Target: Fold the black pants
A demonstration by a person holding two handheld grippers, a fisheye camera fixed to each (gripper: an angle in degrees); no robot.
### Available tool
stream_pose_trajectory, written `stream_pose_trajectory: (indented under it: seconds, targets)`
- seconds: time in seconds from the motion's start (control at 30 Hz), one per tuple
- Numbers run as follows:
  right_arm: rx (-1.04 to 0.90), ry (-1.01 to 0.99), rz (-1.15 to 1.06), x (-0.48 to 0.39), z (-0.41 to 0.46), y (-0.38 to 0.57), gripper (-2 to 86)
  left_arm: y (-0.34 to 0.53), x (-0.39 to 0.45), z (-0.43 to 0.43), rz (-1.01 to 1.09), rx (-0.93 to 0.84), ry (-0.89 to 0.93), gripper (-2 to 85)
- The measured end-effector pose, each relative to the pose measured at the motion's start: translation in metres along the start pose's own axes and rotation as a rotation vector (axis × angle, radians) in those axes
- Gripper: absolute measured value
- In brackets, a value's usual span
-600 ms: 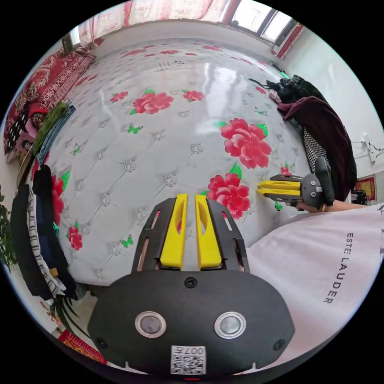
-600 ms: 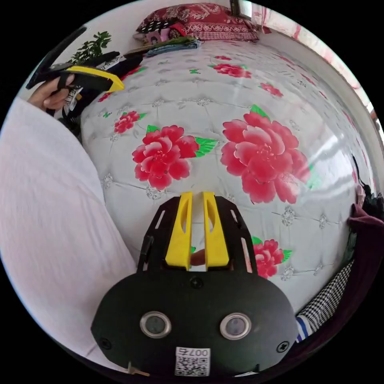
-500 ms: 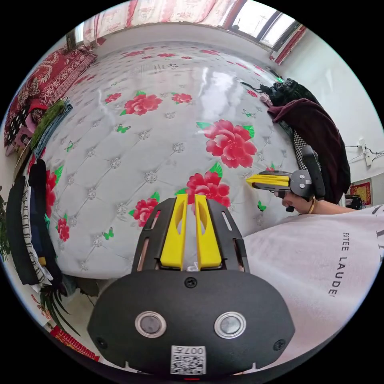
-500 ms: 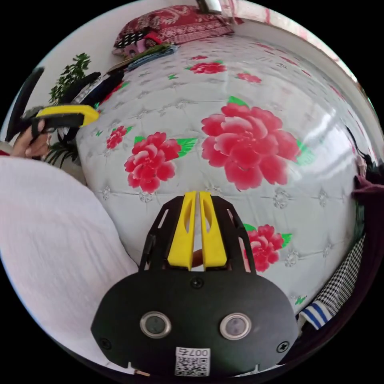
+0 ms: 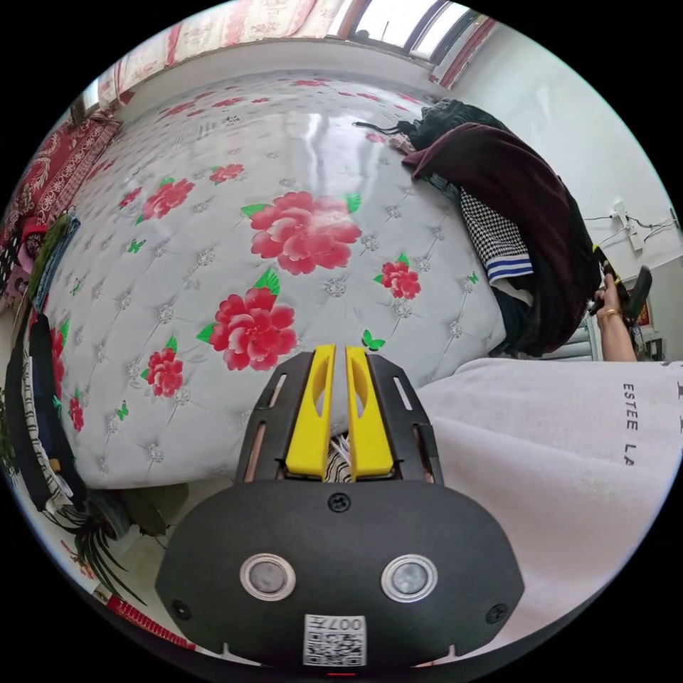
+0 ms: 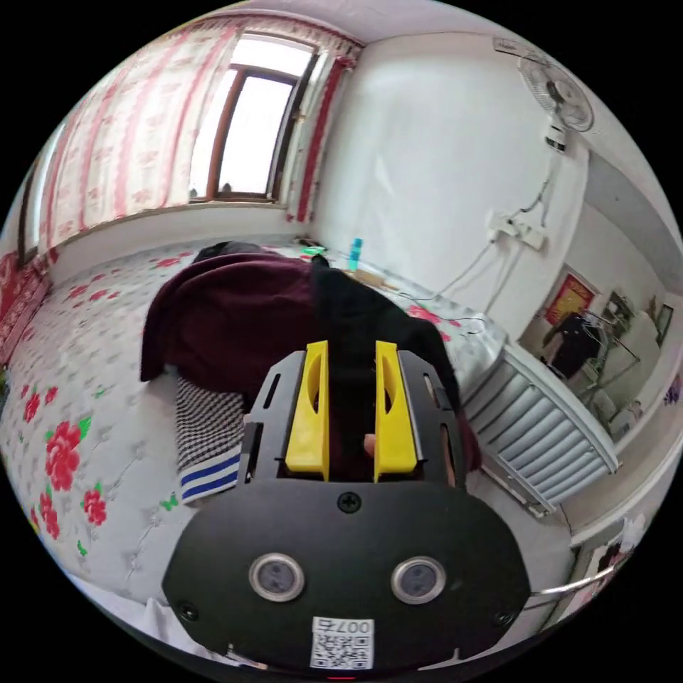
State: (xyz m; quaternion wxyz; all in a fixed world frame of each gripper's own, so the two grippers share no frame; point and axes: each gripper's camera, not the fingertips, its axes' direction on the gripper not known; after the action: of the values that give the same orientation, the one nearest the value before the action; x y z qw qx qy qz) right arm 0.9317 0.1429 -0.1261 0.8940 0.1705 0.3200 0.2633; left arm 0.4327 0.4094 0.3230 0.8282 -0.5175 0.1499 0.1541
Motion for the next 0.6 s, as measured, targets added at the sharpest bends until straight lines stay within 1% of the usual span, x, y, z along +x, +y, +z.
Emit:
stream_pose_trajectory:
  seconds: [0.07,0.13,0.17,0.2,0.27,0.3,0.37,0.4,0.47,0.53,0.6]
  targets:
    - [-0.032,0.01,0.063,0.038,0.008,0.001,8.8,0.004,0.021,0.008,0.003,0.003,0.032,1.2]
    - [-0.147,-0.071,0.094,0.07,0.03,0.005,8.5,0.008,0.036,0.011,0.011,0.005,0.042,1.2]
    - [-0.171,-0.106,0.095,0.075,0.035,0.007,8.3,0.01,0.044,0.013,0.016,0.004,0.041,1.2]
    - [-0.184,-0.19,0.108,0.083,0.039,0.009,7.1,0.012,0.048,0.014,0.018,0.004,0.039,1.3]
    - [-0.182,-0.24,0.11,0.09,0.032,0.007,4.4,0.017,0.063,0.014,0.017,0.01,0.036,1.6]
    - [-0.181,-0.232,0.09,0.089,0.023,0.001,2.7,0.019,0.066,0.013,0.015,0.016,0.036,1.6]
    - [-0.097,-0.319,0.052,0.086,-0.003,-0.009,1.3,0.029,0.08,0.007,0.008,0.045,0.035,2.0]
    - [0.001,-0.418,0.026,0.082,-0.028,-0.017,0.7,0.031,0.083,0.006,0.008,0.052,0.037,2.2]
    - [0.078,-0.552,-0.052,0.066,-0.058,-0.034,0.2,0.042,0.097,0.001,0.016,0.086,0.04,2.9]
    - [0.077,-0.703,-0.151,0.036,-0.078,-0.052,-0.1,0.05,0.108,-0.003,0.027,0.112,0.05,3.4]
    - [0.114,-0.801,-0.17,0.021,-0.092,-0.059,-0.2,0.058,0.119,-0.007,0.03,0.127,0.058,4.1]
